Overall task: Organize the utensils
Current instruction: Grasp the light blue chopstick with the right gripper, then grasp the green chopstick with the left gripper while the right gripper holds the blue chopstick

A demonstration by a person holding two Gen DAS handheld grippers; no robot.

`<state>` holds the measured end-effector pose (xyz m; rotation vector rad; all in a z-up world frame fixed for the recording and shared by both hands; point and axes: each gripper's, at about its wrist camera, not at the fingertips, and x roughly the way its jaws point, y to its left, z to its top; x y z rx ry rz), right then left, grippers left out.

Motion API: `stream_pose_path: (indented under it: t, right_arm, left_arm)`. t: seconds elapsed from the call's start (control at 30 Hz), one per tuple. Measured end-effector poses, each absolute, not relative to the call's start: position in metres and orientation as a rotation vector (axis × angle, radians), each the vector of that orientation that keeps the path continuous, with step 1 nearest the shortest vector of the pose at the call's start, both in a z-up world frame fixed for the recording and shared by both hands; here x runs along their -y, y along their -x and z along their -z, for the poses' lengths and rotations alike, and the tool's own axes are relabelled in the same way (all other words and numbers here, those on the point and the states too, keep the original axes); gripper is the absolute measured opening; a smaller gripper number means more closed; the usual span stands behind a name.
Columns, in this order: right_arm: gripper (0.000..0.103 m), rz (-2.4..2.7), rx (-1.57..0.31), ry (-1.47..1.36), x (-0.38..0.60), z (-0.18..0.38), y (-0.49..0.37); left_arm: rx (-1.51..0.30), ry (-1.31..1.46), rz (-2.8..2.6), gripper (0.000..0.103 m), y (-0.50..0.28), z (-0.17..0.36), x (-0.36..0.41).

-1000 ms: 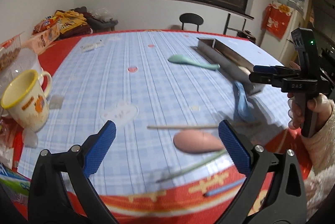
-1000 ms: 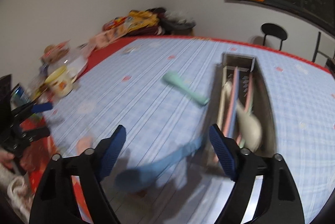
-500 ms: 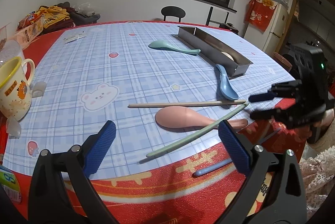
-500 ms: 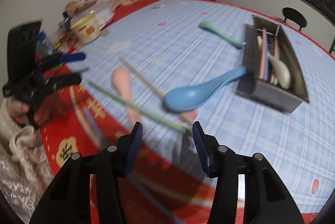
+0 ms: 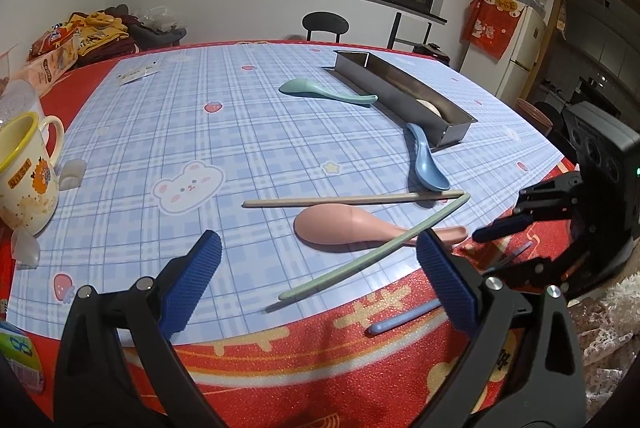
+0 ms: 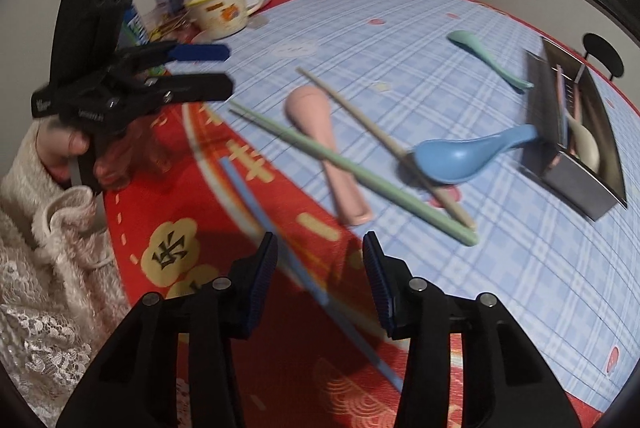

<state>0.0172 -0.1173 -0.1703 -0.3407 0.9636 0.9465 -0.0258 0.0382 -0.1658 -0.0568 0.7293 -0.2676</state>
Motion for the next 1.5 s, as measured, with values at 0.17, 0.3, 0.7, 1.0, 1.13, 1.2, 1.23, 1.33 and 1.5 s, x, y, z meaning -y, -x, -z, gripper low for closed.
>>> stream_pose_path:
  t: [0.17,0.3,0.7,1.0,1.13,1.2,1.23,1.33,1.5]
  right_arm:
    - [0.028,-0.950,-0.951,0.418,0.108,0.176,-0.010]
    - [0.013,-0.947,-0.950,0.445,0.109,0.175,-0.010]
    - [0.010,-0.874,-0.962,0.425,0.139,0.174,-0.026]
    - [0.010,-0.876,-0.959,0.399,0.143,0.175,-0.028]
    - [0.010,-0.878,-0.958,0.384,0.145,0.176,-0.030]
    - [0.010,-0.879,-0.957,0.380,0.145,0.176,-0.030]
    - [0.010,-0.879,-0.956,0.380,0.145,0.176,-0.030]
    - [0.010,-0.879,-0.953,0.380,0.146,0.176,-0.029]
    - [0.010,-0.877,-0.955,0.374,0.147,0.176,-0.032]
  left_arm:
    - [-0.736,0.042,0.275,0.084,0.024,0.165,-0.036]
    - [-0.755,0.024,0.298,0.069,0.021,0.166,-0.032]
    - [-0.835,-0.144,0.484,0.034,0.008,0.176,0.014]
    - [-0.886,-0.269,0.552,0.029,-0.013,0.184,0.040]
    - [-0.906,-0.323,0.583,0.029,-0.019,0.186,0.050]
    - [-0.914,-0.354,0.599,0.029,-0.021,0.188,0.056]
    - [-0.916,-0.366,0.602,0.029,-0.023,0.188,0.059]
    - [-0.925,-0.376,0.615,0.027,-0.031,0.190,0.064]
    - [-0.939,-0.377,0.636,0.022,-0.039,0.192,0.066]
